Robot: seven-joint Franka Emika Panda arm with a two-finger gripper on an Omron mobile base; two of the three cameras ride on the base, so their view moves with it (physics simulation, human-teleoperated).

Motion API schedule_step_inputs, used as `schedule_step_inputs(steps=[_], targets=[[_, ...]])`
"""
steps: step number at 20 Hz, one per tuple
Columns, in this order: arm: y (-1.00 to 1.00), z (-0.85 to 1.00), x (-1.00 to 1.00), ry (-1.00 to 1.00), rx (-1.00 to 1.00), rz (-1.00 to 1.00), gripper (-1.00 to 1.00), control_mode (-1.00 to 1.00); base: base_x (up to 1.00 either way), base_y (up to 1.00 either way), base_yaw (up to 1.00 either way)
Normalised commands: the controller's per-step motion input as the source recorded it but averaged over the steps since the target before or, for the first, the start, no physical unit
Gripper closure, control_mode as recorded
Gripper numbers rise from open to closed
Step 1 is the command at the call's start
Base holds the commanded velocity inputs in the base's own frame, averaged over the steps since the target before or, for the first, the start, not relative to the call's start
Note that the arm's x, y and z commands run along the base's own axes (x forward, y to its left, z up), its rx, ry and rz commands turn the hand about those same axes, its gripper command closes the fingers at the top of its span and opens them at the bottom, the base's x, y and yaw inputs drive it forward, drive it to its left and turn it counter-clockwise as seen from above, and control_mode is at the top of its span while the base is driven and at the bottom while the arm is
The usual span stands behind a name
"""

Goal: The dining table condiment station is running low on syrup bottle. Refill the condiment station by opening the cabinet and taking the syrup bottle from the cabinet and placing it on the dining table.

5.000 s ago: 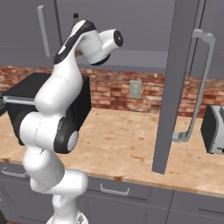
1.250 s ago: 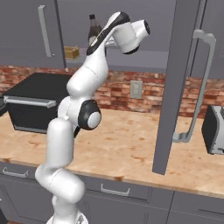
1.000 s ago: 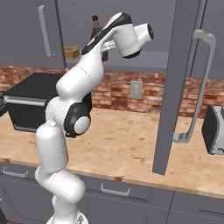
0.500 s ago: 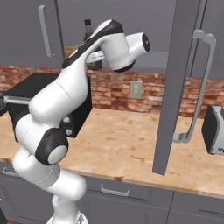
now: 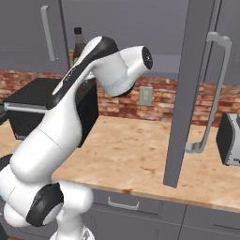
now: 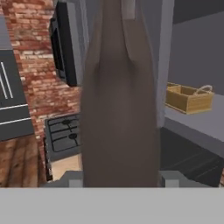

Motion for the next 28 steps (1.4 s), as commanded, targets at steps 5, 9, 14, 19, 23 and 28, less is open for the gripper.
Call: schedule_step_inputs(steps=[5,9,14,19,23,28], targets=[[0.56,-0.14,-1.0,0.0,0.0,0.0,1.0,-1.0,0.0,0.0,0.0],[0.26,-0.29,-1.0,-0.02,0.0,-0.01,1.0,-1.0,0.0,0.0,0.0],[0.0,-0.2,-1.0,-0.06,0.0,-0.12,1.0,-1.0,0.0,0.0,0.0],[0.03,0.0,-0.31,-0.01,0.0,-0.17,1.0,-1.0,0.0,0.0,0.0],[0.11,0.0,0.0,-0.01,0.0,-0.12,1.0,-1.0,0.0,0.0,0.0],[0.0,0.0,0.0,0.0,0.0,-0.01,1.0,-1.0,0.0,0.0,0.0]])
